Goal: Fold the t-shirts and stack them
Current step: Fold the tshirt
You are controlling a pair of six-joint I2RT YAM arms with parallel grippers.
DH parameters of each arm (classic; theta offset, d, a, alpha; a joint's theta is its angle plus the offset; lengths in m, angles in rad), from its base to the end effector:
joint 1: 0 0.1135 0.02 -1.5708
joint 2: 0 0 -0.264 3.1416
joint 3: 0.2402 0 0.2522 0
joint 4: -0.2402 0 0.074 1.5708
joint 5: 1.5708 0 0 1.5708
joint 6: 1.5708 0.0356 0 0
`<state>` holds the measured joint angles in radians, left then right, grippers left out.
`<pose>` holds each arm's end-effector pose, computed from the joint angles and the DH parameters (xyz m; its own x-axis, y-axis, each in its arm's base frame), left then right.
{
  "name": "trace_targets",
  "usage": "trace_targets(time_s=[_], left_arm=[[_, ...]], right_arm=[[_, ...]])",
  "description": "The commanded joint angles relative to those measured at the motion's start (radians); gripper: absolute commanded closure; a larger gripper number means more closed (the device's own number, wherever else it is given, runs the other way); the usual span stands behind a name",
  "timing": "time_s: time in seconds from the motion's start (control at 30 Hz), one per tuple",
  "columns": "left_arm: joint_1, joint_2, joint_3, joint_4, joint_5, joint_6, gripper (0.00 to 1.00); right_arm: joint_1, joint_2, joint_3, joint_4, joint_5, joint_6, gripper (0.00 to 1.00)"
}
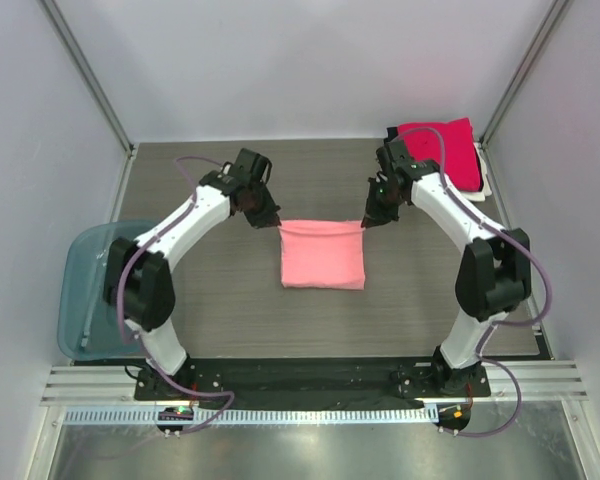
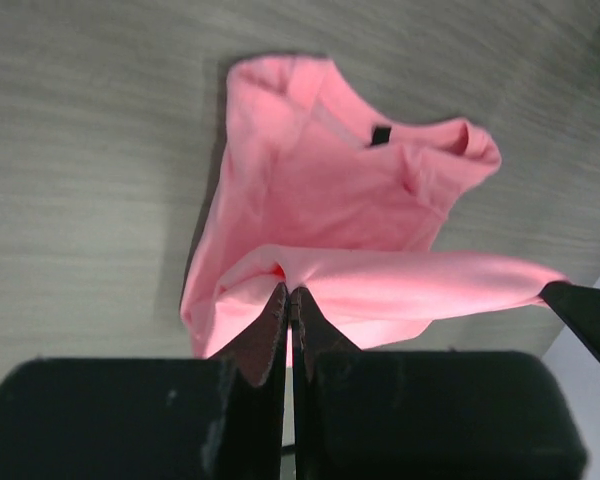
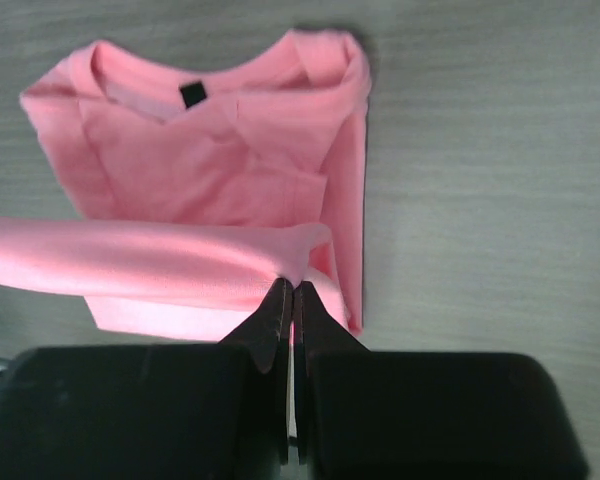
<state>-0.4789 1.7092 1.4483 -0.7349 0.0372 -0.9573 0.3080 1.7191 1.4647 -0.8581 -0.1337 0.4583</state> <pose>0.3261 -0.1708 0.2778 -0.8200 -0.4949 -0.2876 -0.3335 0.8214 -0.4626 0.3412 0.1135 0.2730 -0.9242 0.1661 -0.3439 0.0583 0.9512 0.3029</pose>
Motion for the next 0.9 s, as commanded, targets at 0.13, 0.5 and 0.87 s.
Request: trace_targets(time_s=[0.13, 0.5, 0.87], left_arm=[[0.095, 0.249, 0.217, -0.009, 0.053, 0.092, 0.99], [0.135, 0.443, 0.621, -0.236, 0.057, 0.193, 0.52], [-0.041, 0.060, 0.069, 0.090, 0.131, 0.062, 0.59]], right_arm=[[-0.050, 0.236, 0.213, 0.036, -0.007, -0.056, 0.99], [-0.040, 0.372, 0.516, -0.071, 0.048, -0.043, 0.39], [0.071, -0.021, -0.220, 0.304, -0.340, 0.101, 0.50]])
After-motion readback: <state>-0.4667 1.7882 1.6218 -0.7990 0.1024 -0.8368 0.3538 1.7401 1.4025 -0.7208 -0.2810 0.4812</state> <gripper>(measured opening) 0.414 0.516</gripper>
